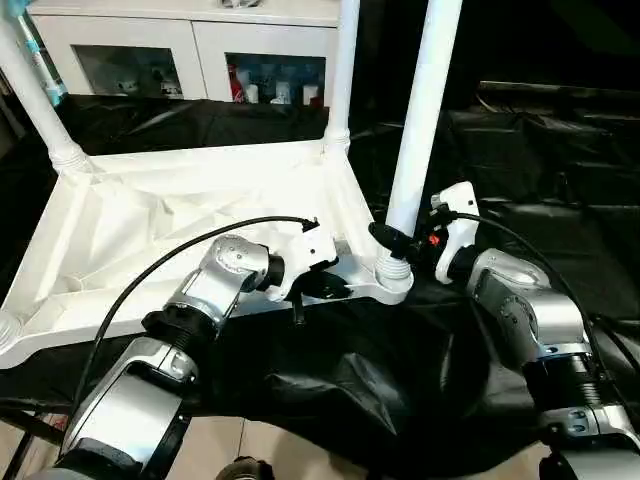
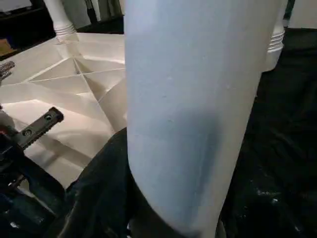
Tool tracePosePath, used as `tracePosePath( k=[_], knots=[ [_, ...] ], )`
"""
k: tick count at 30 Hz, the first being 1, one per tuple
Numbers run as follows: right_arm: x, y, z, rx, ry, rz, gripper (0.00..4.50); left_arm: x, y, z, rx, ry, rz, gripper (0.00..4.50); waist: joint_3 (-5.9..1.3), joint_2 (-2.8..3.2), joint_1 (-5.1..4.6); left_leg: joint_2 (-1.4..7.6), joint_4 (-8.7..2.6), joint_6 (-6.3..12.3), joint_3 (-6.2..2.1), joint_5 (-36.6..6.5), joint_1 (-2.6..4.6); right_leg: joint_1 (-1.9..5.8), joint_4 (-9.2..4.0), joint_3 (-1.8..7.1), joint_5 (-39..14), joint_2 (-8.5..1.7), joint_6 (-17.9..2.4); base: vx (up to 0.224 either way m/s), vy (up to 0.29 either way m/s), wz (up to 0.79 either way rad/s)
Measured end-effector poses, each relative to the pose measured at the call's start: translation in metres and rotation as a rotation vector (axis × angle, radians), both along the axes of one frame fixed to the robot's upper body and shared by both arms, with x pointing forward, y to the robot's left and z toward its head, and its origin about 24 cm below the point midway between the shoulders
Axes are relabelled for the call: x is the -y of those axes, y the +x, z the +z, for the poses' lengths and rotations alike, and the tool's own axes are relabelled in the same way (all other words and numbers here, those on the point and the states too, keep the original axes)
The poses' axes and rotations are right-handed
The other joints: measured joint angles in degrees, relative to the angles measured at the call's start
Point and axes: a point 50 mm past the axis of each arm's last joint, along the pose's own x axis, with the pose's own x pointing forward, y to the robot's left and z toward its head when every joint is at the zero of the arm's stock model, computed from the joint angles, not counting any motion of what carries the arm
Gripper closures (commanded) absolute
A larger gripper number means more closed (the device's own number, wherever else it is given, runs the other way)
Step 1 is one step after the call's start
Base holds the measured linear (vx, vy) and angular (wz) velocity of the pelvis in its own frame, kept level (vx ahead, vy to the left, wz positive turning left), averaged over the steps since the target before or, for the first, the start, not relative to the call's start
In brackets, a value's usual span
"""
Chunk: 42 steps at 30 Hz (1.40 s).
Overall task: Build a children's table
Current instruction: Insert table leg to table base
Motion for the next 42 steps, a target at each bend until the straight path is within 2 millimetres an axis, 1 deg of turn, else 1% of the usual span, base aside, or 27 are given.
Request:
tracePosePath(
  k=[11,14,20,25,33,42],
  knots=[
    [0.000,-0.001,0.000,-0.018,-0.021,0.041,2.59,0.000,0.000,-0.001,-0.011,0.003,0.003,4.50,-0.17,-0.28,-0.06,-0.01,-0.12,0.00,0.00,0.0,0.05,0.03,-0.09,-0.01,0.0,0.00,0.0,0.000,0.000,0.00],
    [0.003,-0.003,-0.005,-0.064,-0.042,0.054,2.59,-0.001,0.000,-0.001,-0.014,0.004,0.005,4.50,-0.17,-0.33,-0.06,-0.01,-0.12,0.00,0.01,0.0,0.05,0.03,-0.10,-0.01,0.0,0.00,0.0,0.000,0.000,0.00],
    [0.004,-0.005,0.000,-0.073,-0.053,0.071,2.59,-0.001,0.000,0.000,-0.018,0.006,0.006,4.50,-0.16,-0.36,-0.03,-0.02,-0.15,0.00,0.01,0.0,0.04,0.03,-0.12,0.00,0.0,0.00,0.0,0.000,0.000,0.00],
    [0.004,-0.005,-0.001,-0.069,-0.050,0.070,2.59,-0.001,0.000,0.000,-0.019,0.007,0.007,4.50,-0.16,-0.36,-0.04,-0.01,-0.15,0.00,0.01,0.0,0.05,0.02,-0.12,-0.01,0.0,0.00,0.0,0.000,0.000,0.00],
    [0.002,-0.001,-0.009,-0.075,0.023,0.026,2.60,-0.003,0.000,0.000,-0.019,0.010,0.011,4.50,-0.21,-0.43,-0.11,-0.01,-0.15,0.00,0.01,0.0,0.05,0.02,-0.13,-0.02,0.0,0.00,0.0,0.000,0.000,0.00],
    [0.012,-0.012,-0.025,-0.092,0.197,-0.035,2.60,-0.001,0.000,-0.001,-0.020,0.013,0.005,4.50,-0.43,-0.62,0.14,0.00,-0.20,-0.01,0.00,0.0,0.09,0.03,-0.15,-0.05,0.0,0.00,0.0,0.000,0.000,0.00]
  ],
)
